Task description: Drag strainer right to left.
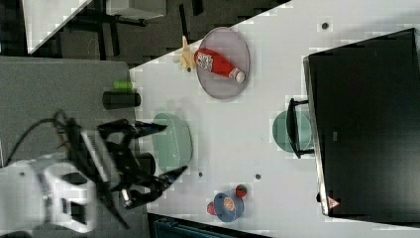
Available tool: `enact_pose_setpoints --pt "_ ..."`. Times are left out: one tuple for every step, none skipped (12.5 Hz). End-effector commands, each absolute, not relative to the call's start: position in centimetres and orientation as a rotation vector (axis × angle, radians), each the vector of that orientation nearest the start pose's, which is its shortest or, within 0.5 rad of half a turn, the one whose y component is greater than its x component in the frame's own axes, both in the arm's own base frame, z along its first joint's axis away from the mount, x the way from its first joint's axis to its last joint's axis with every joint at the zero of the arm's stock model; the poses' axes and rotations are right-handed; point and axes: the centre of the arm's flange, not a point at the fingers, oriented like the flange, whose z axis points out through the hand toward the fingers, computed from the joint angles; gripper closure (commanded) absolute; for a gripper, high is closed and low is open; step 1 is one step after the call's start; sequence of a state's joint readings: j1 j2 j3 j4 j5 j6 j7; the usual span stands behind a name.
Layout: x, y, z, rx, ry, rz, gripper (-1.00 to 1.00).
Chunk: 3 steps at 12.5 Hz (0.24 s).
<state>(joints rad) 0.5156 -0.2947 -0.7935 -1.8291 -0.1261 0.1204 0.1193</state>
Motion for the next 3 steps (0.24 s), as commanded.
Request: enact_pose_setpoints --pt "50.62 -7.45 57.45 -2.820 1.344 0.072 -1.00" --pt "50.79 -7.32 57.12 -2.827 1.348 0.079 -1.00" --pt "50.97 -7.21 56.78 -2.834 1.352 0.086 -1.00"
